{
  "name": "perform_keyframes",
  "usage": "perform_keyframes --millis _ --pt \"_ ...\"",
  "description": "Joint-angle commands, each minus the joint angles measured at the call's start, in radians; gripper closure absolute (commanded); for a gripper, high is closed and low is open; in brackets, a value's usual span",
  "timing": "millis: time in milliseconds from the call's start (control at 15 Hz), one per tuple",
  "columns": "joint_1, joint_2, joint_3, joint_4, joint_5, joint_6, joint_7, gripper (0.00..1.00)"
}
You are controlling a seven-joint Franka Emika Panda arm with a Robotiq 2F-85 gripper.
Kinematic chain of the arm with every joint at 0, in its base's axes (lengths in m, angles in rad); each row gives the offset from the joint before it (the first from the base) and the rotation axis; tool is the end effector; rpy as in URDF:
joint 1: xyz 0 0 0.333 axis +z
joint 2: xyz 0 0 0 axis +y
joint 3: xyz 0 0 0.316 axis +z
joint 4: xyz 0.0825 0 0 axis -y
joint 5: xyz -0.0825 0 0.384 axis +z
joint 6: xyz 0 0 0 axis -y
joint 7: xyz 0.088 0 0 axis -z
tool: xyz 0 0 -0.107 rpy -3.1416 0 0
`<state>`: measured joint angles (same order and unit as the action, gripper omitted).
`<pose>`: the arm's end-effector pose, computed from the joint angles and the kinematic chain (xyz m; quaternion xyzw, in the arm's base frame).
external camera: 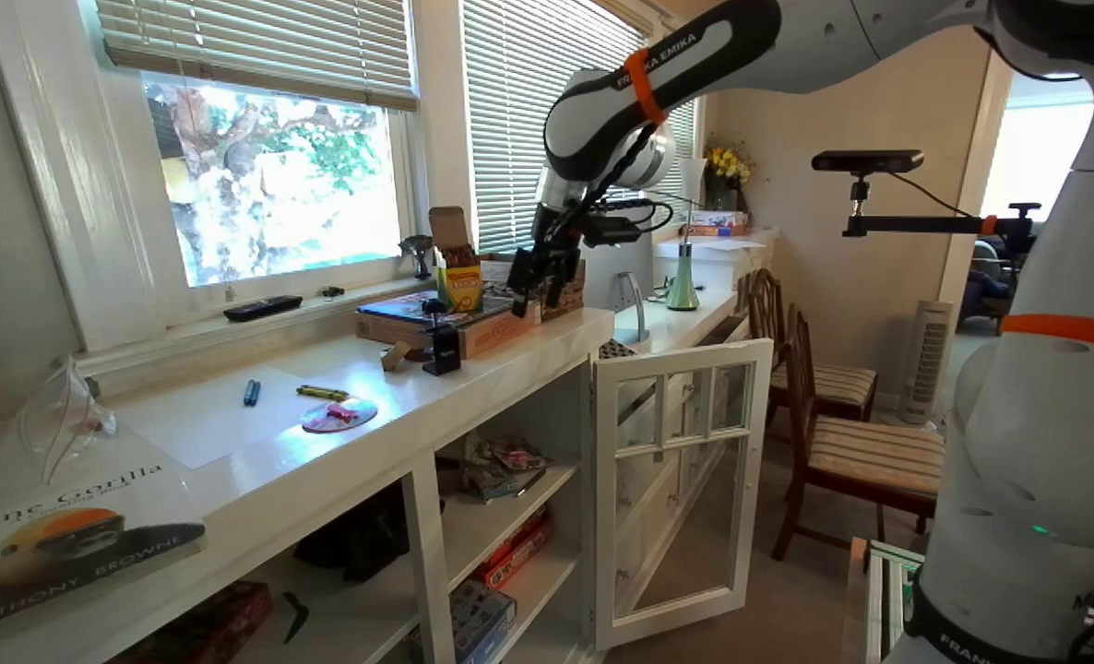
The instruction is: Put the black object on the box, then move one wooden block to the left, then turn the hand of the clock to the left
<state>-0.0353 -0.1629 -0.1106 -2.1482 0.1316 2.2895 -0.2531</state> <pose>0.5256 -0.0765 0.5030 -0.9864 -0.0169 -0.1601 0.0333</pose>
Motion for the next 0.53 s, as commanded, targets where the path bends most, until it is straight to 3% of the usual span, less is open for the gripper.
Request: perform_keyframes --millis 0,267,467 --pt "0.006 0.007 0.003 -0.002 0.048 0.030 -0.045 0.00" --pt "0.007 0.011 0.004 0.001 0.057 0.038 -0.059 0.00" --pt "0.030 0.011 0.002 -0.020 0.128 0.141 -0.150 0.00"
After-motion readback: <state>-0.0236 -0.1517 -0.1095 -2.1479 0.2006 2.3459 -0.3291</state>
